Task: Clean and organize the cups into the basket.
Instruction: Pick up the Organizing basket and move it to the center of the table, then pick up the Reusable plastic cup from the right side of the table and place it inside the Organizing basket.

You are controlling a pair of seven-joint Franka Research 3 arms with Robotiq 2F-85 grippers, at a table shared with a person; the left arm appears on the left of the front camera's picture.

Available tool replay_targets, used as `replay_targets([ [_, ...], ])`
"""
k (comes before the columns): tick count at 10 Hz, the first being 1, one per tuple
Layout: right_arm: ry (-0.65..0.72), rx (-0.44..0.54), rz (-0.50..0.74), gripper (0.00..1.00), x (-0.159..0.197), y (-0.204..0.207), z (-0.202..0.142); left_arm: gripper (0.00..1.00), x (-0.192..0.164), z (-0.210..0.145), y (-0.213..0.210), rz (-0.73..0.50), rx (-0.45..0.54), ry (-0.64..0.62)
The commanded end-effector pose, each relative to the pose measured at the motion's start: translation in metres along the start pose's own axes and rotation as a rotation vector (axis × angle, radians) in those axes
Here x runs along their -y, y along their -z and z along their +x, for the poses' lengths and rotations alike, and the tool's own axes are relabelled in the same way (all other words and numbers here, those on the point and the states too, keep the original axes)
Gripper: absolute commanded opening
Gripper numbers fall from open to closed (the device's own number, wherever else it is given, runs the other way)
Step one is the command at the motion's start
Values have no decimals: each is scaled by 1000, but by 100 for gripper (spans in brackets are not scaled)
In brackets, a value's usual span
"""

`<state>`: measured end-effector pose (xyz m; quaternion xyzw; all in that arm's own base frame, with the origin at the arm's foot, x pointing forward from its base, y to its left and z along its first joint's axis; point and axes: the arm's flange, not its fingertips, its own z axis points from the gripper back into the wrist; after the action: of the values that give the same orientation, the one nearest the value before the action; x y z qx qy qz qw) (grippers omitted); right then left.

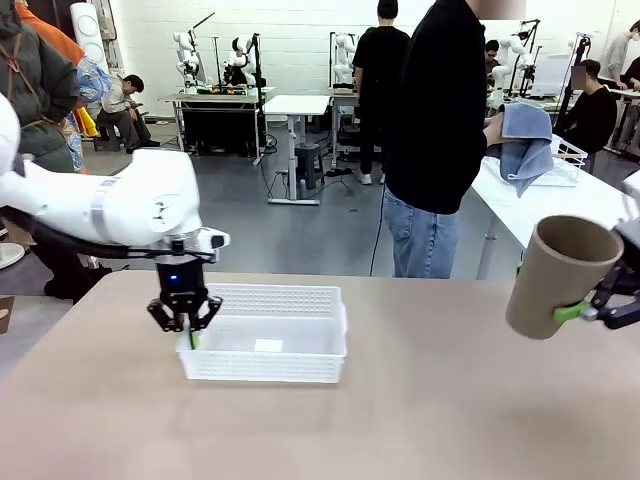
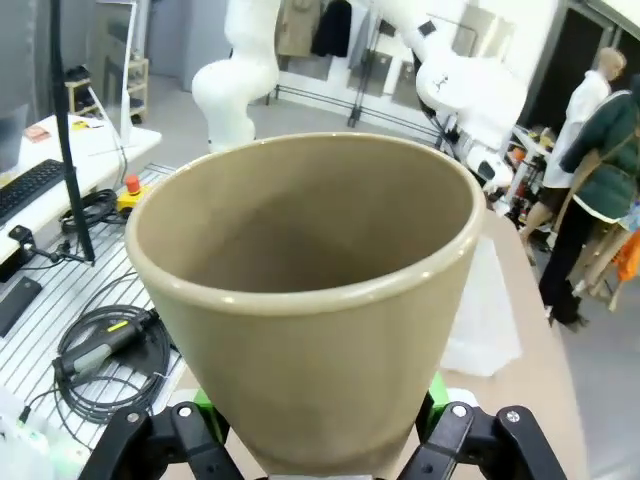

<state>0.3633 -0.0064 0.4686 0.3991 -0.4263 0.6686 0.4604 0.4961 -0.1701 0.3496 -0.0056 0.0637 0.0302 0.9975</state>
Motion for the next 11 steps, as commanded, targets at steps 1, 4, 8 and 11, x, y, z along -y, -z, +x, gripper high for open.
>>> replay_targets([
  [1,22,-6,-78,23,-16,0,27,0,36,13,-4,55,-24,4],
  [4,64,10,-138,23,-6,-16,38,0,102,4,1,78,-35,47],
  [8,113,56,-144,23,21,-28,22,0,147,-3,2,11,-49,-26],
  [11,179,-25,-117,23,28,-10,-1,0,143,-7,2,12,-39,-3],
])
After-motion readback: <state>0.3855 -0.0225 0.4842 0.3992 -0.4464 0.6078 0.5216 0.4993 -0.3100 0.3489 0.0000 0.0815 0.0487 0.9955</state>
